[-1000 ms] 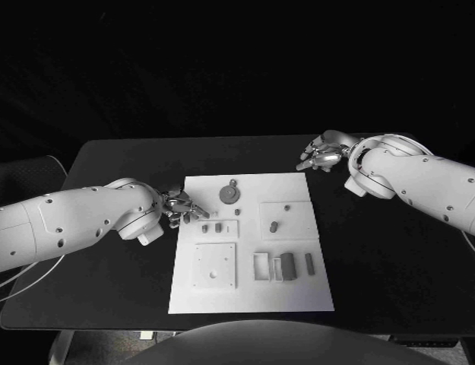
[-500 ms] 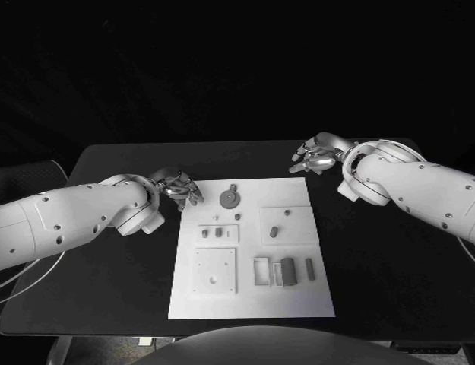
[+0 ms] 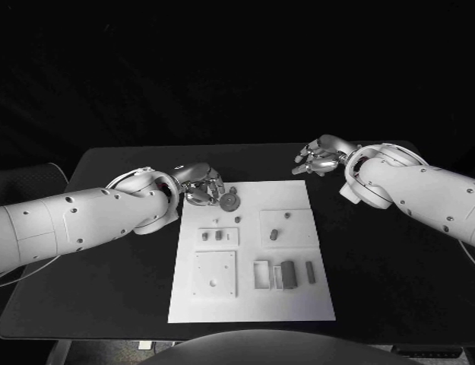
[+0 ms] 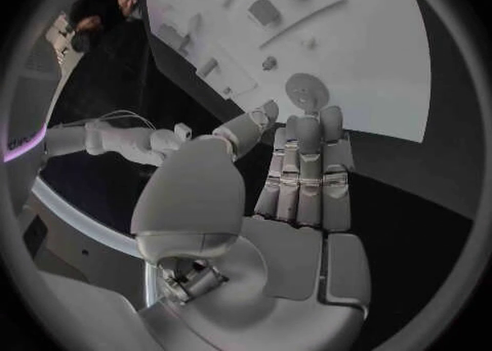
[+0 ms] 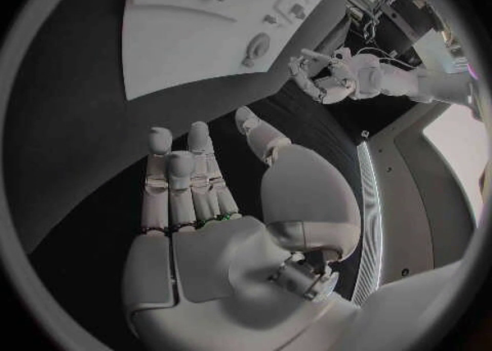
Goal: Assemble the parts on the task board
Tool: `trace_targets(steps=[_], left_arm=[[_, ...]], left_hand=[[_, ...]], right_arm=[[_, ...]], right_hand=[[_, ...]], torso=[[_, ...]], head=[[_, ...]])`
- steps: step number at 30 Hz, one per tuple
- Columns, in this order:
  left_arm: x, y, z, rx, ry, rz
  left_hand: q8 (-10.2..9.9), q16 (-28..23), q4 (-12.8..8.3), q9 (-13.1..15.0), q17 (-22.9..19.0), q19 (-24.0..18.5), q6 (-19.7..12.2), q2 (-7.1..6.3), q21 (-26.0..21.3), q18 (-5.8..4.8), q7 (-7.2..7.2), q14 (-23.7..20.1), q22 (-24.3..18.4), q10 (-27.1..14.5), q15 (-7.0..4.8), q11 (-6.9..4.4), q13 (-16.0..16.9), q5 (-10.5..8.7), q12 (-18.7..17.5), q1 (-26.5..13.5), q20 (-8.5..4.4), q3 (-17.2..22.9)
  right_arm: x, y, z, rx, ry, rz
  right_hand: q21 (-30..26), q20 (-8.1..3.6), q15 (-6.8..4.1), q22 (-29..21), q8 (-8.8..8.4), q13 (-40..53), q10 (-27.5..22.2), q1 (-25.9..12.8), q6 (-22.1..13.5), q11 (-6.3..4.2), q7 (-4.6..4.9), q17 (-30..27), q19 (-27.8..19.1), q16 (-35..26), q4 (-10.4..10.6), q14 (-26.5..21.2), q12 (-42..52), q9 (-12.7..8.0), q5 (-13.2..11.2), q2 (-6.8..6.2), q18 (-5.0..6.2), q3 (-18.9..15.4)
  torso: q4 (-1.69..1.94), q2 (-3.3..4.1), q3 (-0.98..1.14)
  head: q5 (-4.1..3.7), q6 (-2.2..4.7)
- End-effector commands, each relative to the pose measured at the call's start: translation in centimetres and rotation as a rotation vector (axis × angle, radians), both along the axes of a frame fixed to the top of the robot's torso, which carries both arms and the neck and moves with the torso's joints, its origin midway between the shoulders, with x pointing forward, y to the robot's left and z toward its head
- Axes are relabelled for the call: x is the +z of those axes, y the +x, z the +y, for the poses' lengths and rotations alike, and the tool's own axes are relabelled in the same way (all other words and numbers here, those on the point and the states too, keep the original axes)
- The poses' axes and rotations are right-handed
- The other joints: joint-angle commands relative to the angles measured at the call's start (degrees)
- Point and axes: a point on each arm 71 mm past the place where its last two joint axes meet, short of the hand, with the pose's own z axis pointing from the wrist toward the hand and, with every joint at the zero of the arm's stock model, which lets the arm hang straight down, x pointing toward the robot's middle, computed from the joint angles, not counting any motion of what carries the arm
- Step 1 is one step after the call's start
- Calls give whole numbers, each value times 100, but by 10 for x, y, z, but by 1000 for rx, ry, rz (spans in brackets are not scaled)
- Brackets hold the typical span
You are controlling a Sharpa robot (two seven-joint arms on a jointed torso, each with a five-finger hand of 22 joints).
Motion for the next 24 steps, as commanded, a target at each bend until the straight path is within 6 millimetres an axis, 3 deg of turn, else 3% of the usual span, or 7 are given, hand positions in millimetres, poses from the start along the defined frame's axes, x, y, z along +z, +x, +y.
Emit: trace_targets(steps=[1,10,17,24], left_arm=[[5,-4,-18,-161,122,-143],[4,-7,-51,-278,202,-214],[-12,-7,-56,-299,279,-141],[-18,-7,-61,-311,286,-136]], left_hand=[[18,30,17,17,48,40,73,-95,22,159,5,11,25,70,-18,-9,10,-5,-28,-15,4,-29],[-17,405,10,20,344,239,223,-71,298,178,-4,140,299,112,-68,-40,2,1,-179,117,-103,9],[-114,531,112,-17,422,208,195,-172,410,207,-11,69,474,-184,-8,28,-86,-1,-447,-95,-70,-110],[-221,684,105,-62,440,260,90,-113,540,295,-30,116,629,-175,-10,27,-115,15,-518,-62,-58,-178]], right_arm=[[0,0,1,11,9,-5],[0,0,1,12,8,-3],[0,0,2,12,8,-2],[0,0,3,14,9,-2]], right_hand=[[-27,-9,-42,70,33,-11,-3,11,21,-11,26,-8,-27,-23,-34,1,-2,6,25,33,79,2],[-28,-8,-43,68,33,-14,4,10,20,-11,26,-10,-23,-25,-41,7,-1,6,25,39,79,0],[-28,-8,-43,68,33,-16,8,4,19,-11,26,-11,-19,-25,-42,11,-1,6,25,41,79,-3],[-28,-7,-43,67,32,-18,10,-1,18,-11,26,-11,-17,-26,-43,13,-1,5,25,40,79,-6]], torso=[[-2,1,3],[1,2,3],[-6,2,3],[-1,11,-9]], head=[[-17,5],[-54,-9],[-75,-14],[-102,-41]])
